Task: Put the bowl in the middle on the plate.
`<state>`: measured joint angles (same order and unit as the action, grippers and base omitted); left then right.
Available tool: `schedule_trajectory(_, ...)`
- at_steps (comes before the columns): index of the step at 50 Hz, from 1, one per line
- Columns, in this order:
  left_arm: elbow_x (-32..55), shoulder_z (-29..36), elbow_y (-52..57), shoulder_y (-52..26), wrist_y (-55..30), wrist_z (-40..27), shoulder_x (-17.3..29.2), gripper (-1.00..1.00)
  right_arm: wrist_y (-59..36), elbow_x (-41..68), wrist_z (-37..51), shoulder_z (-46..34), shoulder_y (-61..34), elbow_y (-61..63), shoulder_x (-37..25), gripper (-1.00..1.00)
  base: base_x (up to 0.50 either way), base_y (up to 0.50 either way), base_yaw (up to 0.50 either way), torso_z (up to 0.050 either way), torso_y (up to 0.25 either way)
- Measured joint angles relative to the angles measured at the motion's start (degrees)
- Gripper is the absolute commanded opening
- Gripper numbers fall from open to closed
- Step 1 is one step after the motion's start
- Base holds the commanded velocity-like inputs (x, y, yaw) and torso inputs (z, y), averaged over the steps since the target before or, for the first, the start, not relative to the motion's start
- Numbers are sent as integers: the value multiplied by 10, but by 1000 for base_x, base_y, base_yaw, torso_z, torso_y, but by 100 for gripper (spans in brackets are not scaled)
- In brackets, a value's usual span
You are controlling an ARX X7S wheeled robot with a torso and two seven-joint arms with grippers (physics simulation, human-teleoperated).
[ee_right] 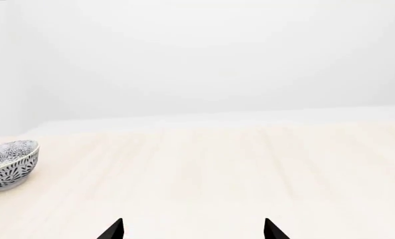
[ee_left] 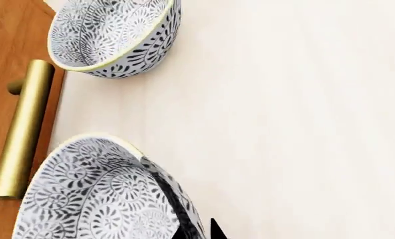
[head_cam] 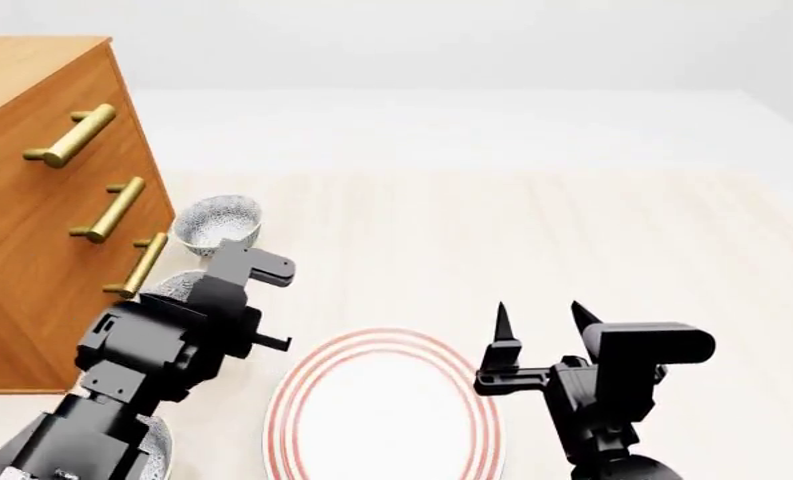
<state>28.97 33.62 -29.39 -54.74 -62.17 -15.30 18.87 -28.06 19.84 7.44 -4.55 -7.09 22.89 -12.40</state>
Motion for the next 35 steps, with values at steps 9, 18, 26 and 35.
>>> schedule_trajectory(9, 26, 16, 181, 10, -26, 1, 45, -100, -3, 5, 4, 1, -4, 4, -2, 100, 0, 0, 0, 0, 0)
schedule_trajectory(18, 16, 62, 339, 22, -19, -2, 88, -100, -4, 9, 9, 4, -5, 6, -4, 100, 0, 0, 0, 0, 0)
schedule_trajectory(26, -12, 155, 483, 35, -6, 9, 127, -100, -4, 11, 14, 5, -6, 6, -6, 100, 0, 0, 0, 0, 0)
schedule_trajectory(35, -44, 265, 610, 35, -10, 24, 154, -100, -6, 13, 19, 6, -5, 9, -8, 100, 0, 0, 0, 0, 0)
